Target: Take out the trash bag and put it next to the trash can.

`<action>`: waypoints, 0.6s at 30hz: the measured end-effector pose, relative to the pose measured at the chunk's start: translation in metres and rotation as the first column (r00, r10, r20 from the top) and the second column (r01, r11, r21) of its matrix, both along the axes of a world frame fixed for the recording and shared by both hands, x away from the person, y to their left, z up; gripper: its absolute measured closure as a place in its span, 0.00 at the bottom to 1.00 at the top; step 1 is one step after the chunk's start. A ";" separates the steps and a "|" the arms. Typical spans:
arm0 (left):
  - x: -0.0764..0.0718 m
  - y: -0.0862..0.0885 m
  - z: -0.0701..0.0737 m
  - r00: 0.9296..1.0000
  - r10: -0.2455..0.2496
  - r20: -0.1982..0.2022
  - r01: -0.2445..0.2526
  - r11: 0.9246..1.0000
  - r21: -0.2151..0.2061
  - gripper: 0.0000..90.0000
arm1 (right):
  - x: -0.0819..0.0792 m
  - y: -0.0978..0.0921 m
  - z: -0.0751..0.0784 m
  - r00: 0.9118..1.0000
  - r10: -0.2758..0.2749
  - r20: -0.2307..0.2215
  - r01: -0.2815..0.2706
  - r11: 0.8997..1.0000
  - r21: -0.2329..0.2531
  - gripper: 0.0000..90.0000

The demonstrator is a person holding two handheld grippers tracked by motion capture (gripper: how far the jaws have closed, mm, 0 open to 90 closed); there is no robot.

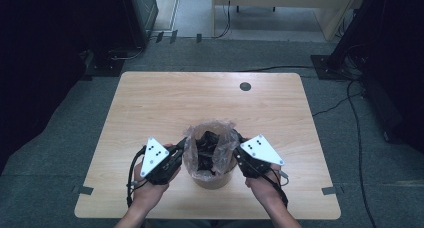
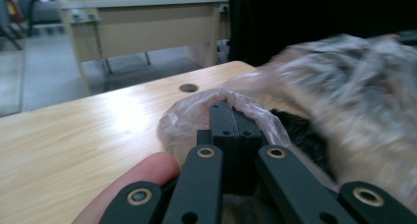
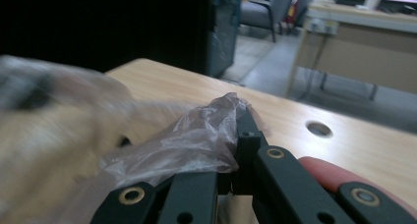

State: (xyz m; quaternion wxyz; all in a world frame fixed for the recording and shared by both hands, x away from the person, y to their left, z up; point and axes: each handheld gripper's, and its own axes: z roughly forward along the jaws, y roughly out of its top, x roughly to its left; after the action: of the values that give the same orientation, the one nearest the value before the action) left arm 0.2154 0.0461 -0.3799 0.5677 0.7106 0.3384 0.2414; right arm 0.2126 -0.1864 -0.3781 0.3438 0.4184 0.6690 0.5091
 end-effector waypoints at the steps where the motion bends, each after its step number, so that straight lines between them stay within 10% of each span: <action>1: 0.001 -0.005 0.003 1.000 -0.012 0.000 0.012 1.000 -0.008 1.00 | 0.001 0.005 0.005 1.000 0.018 0.010 -0.018 1.000 0.007 1.00; 6: 0.000 -0.019 0.018 0.998 -0.065 0.012 0.066 0.995 -0.071 1.00 | 0.002 0.023 0.022 0.996 0.079 0.031 -0.080 0.996 0.032 0.94; 12: 0.001 -0.012 0.005 0.998 -0.053 -0.031 0.050 0.993 -0.104 1.00 | 0.000 0.012 0.006 0.992 0.051 -0.116 -0.050 0.999 0.013 0.67; 18: 0.001 -0.009 0.002 0.999 -0.049 -0.024 0.046 0.994 -0.102 1.00 | -0.014 -0.011 0.000 0.987 0.038 -0.155 -0.030 0.998 0.050 0.59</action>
State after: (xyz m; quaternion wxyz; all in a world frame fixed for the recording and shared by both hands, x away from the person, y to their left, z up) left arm 0.2165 0.0376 -0.3781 0.6042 0.6917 0.3407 0.2011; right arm 0.1984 -0.1971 -0.3785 0.2716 0.4536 0.6886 0.4962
